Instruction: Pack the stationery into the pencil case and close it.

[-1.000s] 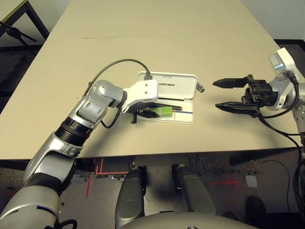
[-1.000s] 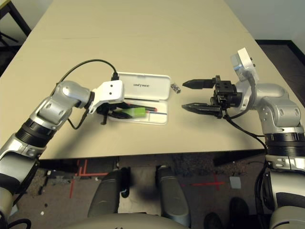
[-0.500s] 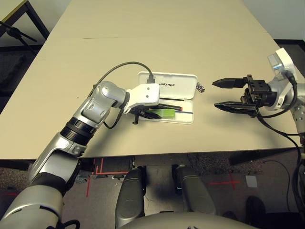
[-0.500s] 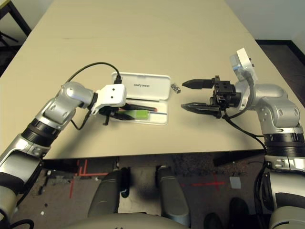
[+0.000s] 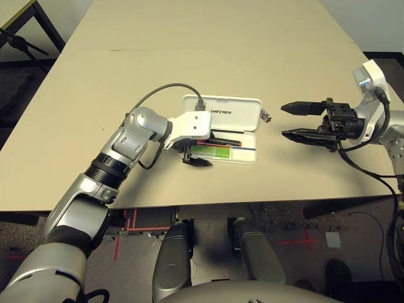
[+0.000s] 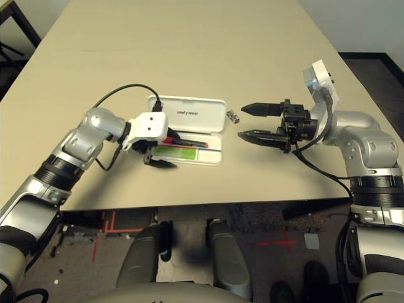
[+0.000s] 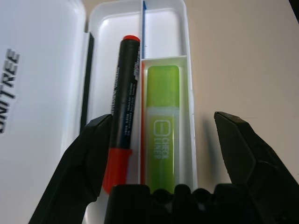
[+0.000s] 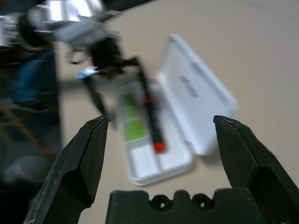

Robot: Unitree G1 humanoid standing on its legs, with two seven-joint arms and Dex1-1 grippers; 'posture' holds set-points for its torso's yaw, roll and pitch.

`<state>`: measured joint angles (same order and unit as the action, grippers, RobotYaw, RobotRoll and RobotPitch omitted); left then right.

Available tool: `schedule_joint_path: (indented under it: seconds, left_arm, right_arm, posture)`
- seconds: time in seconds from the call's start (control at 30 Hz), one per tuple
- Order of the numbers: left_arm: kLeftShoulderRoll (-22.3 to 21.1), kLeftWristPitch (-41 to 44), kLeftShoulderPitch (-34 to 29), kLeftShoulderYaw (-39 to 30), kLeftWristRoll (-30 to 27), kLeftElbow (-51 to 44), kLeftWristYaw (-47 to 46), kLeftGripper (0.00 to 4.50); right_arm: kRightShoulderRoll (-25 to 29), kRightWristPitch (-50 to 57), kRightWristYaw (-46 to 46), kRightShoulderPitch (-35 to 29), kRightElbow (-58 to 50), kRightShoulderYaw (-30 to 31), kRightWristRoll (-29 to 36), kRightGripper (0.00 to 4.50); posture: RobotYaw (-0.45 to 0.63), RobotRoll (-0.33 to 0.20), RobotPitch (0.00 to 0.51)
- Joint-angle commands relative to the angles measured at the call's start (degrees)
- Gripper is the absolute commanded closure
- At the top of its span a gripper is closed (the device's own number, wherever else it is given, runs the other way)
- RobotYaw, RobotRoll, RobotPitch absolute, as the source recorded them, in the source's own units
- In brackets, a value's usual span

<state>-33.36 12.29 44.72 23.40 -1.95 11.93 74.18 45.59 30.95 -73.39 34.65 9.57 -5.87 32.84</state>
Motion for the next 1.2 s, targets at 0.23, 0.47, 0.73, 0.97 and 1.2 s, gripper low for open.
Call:
schedule_joint_path:
  seconds: [0.23,0.47,0.73,0.97,1.2]
  left_arm:
    - [-5.53,10.84,-2.5,-9.11,-6.49,-8.69,0.12,0.03]
    - [-9.91,15.29,-6.55,-14.94,-10.47,-12.95,-0.43,0.03]
    - [-12.15,17.88,-9.45,-17.37,-12.39,-16.08,-2.68,0.03]
    - [-12.75,19.59,-10.84,-17.92,-13.7,-18.19,-4.55,0.03]
    - [-13.14,20.18,-11.48,-18.45,-14.26,-18.86,-5.74,0.03]
  right_arm:
    - [2.62,2.15,14.72,4.17,3.87,4.85,-14.12,0.0]
    - [-2.69,5.7,19.66,11.3,12.82,9.91,-20.39,0.0]
    - [-9.96,6.02,22.19,17.35,23.81,13.84,-25.6,0.0]
    - [-13.97,2.24,24.0,19.33,31.22,15.39,-29.5,0.0]
    - [-16.25,-0.71,24.26,20.29,35.54,15.15,-31.67,0.0]
  posture:
    - [-0.04,0.0,0.194]
    - [0.0,0.0,0.198]
    - [0.04,0.0,0.214]
    - [0.06,0.0,0.224]
    - [0.06,0.0,0.222]
